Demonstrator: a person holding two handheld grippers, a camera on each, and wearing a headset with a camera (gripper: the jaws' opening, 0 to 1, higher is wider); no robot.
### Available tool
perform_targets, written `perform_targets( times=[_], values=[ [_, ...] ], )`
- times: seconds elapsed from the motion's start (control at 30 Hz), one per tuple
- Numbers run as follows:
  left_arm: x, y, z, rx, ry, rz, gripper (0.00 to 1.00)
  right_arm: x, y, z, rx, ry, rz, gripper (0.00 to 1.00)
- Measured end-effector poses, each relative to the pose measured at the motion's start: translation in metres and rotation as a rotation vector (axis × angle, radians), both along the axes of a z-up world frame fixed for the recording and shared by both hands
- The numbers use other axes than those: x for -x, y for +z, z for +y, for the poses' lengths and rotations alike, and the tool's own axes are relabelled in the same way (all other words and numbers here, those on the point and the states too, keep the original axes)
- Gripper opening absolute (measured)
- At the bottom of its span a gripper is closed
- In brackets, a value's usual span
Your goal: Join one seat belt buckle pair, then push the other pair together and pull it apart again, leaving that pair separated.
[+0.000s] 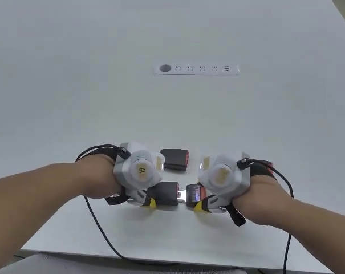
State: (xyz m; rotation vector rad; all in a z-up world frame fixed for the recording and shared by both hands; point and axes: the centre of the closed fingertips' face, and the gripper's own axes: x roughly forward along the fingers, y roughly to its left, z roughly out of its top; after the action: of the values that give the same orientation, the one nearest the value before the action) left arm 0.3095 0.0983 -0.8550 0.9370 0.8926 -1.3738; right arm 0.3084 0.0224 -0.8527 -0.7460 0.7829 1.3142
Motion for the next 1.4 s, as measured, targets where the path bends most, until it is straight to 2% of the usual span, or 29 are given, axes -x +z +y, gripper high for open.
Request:
perform_targets(
  times=[0.03,0.07,0.13,0.17,0.2,0.23,0.33,0.87,1.03,1.17,1.27,1.4],
  values=[
    [0.0004,0.0,-0.0008,-0.004,-0.015,0.0,0.31,0.0048,0.0011,0.0076,-0.031,-0.02,0.027,0.31],
    [0.0006,0.0,-0.0011,-0.01,-0.026,-0.003,0.31,0.0045,-0.0002,0.008,-0.008,-0.004,0.0,0.31],
    [0.0007,-0.0004,-0.0001,-0.028,-0.024,-0.003,0.31,0.0014,0.0007,0.0135,-0.024,-0.003,-0.009,0.31],
    [0.0005,-0.0008,-0.0007,-0.021,-0.021,0.0,0.31,0.0,0.0025,0.0069,0.003,-0.007,-0.003,0.31],
    [0.0,-0.0011,0.0001,-0.018,-0.022,-0.001,0.31,-0.0031,0.0063,0.0074,-0.011,-0.013,-0.004,0.31],
    [-0.0003,-0.0013,0.0003,-0.017,-0.021,-0.001,0.31,-0.002,0.0036,0.0078,-0.015,-0.016,-0.003,0.31],
    [-0.0002,-0.0013,-0.0001,-0.016,-0.024,0.0,0.31,0.0002,0.0,0.0096,-0.008,-0.017,-0.004,0.31],
    [0.0002,0.0001,-0.0003,-0.016,-0.02,0.002,0.32,0.0013,0.0006,0.0098,-0.013,-0.017,0.003,0.32],
    [0.0,0.0004,0.0001,-0.007,-0.008,0.001,0.32,0.0016,0.0003,0.01,-0.022,-0.018,0.0,0.32],
    [0.0,0.0012,0.002,0.023,0.003,-0.001,0.32,0.0025,0.0003,0.0086,-0.034,0.007,-0.014,0.32],
    [-0.0002,0.0012,0.0019,0.033,0.022,0.007,0.32,0.001,0.0013,0.0084,-0.052,0.0,0.006,0.32],
    [-0.0007,0.0009,0.0012,0.024,0.007,0.01,0.32,0.0016,0.0006,0.0094,-0.043,-0.008,0.018,0.32]
  ],
)
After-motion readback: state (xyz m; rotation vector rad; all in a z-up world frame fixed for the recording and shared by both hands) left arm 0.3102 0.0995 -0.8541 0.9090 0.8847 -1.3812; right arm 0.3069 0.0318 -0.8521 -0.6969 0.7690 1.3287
